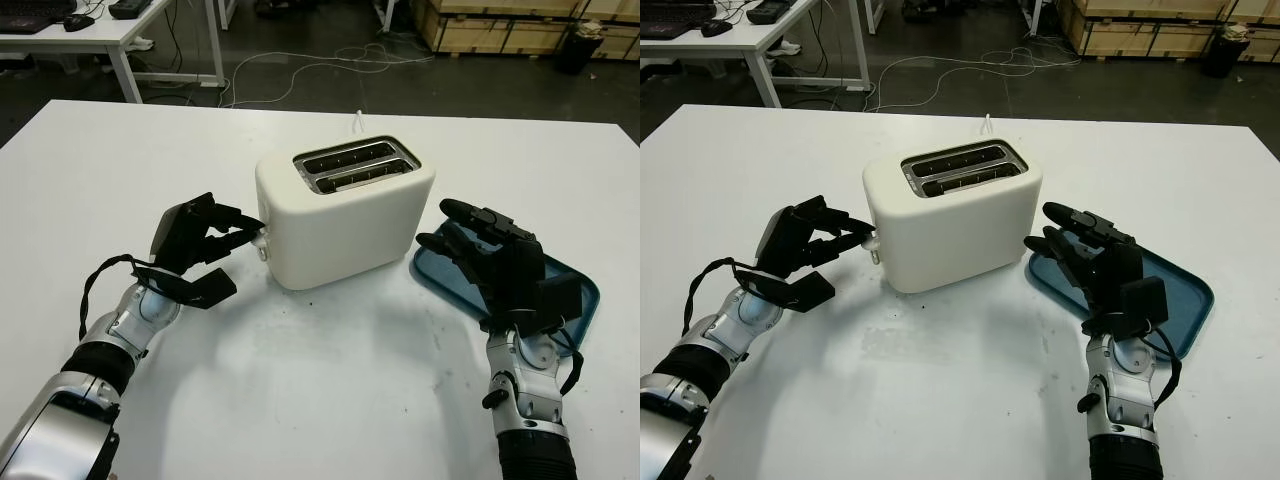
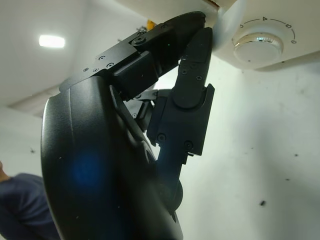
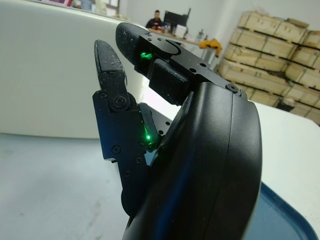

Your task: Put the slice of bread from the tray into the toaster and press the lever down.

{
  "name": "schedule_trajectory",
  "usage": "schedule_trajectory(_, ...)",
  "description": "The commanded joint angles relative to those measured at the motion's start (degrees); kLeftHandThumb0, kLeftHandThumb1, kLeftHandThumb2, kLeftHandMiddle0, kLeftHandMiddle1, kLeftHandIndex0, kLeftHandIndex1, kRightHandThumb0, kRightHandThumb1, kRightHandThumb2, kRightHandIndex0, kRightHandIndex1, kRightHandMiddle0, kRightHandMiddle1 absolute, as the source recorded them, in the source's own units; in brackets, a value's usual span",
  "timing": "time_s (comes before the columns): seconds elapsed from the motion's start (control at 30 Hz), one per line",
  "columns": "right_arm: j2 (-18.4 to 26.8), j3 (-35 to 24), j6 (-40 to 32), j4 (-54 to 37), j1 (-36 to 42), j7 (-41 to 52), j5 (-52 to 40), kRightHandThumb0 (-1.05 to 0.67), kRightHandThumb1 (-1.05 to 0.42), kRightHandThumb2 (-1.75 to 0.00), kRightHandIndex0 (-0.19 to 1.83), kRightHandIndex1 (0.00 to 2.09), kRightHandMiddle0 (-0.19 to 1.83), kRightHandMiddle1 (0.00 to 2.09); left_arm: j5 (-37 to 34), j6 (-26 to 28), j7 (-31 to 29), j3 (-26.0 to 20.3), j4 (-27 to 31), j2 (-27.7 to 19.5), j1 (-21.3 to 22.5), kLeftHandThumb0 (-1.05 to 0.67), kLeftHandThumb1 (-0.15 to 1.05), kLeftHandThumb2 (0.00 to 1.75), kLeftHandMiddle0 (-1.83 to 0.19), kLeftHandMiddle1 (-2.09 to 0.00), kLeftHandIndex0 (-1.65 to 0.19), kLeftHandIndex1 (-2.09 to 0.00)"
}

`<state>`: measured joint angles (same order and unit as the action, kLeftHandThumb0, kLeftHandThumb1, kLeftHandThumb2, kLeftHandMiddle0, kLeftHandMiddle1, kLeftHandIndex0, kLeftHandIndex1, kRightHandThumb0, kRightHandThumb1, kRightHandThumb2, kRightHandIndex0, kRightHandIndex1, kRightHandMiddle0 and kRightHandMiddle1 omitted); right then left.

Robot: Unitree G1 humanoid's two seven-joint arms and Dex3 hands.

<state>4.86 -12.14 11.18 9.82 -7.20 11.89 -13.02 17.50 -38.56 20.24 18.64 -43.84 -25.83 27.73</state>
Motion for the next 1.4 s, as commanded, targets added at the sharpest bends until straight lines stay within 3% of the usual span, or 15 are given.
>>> schedule_trajectory(0.0,0.1,-0.4,1.0,0.8,-0.2,0.0,-0.7,-0.40,-0.88,0.00,1.33,0.00,1.14,0.00,2.7,0.9,-9.8,5.9,6.5,6.0,-5.4,-0.31,0.92,0.02,-0.64,-1.60,-1.15,-0.01)
schedule_trajectory(0.23,-0.2,0.2,-0.4,-0.1,-0.7,-0.7,-0.4,-0.41,-0.88,0.00,1.31,0.00,1.12,0.00,-7.3,2.8,-11.1,-4.0,23.0,0.5,-11.7,-0.24,0.91,0.01,-0.61,-1.73,-1.14,-0.01)
schedule_trajectory(0.47,0.2,0.3,-2.6,-0.3,-1.4,0.0,-1.7,-0.43,-0.87,0.00,1.30,0.00,1.11,0.00,-5.8,6.5,-11.7,-12.0,31.5,-0.6,-17.2,-0.27,0.92,0.00,-0.65,-1.64,-1.13,0.00)
schedule_trajectory(0.67,1.0,-0.5,-2.2,-0.3,-1.8,0.8,-2.2,-0.43,-0.87,0.00,1.30,0.00,1.11,0.00,-3.8,6.6,-11.3,-17.0,34.6,-0.1,-20.6,-0.25,0.91,0.01,-0.65,-1.62,-1.14,0.00)
schedule_trajectory(0.87,2.0,-0.9,-2.4,-0.4,-2.0,1.1,-2.5,-0.43,-0.88,0.00,1.27,0.00,1.09,0.00,-1.9,5.0,-11.1,-21.1,35.0,-0.5,-21.2,-0.26,0.90,0.00,-0.63,-1.69,-1.14,-0.01)
schedule_trajectory(1.2,2.0,-0.5,-2.0,-0.2,-1.8,2.0,-2.9,-0.44,-0.87,0.00,1.29,0.01,1.11,0.01,4.6,4.9,-10.5,-23.3,34.9,-1.7,-19.1,-0.26,0.89,0.00,-0.63,-1.74,-1.17,-0.02)
schedule_trajectory(1.37,1.8,-0.4,-2.4,-0.7,-1.5,2.5,-3.1,-0.42,-0.87,0.00,1.30,0.01,1.12,0.01,8.9,7.7,-13.8,-23.8,39.2,-6.3,-16.4,-0.30,0.87,0.00,-0.72,-1.61,-1.19,-0.02)
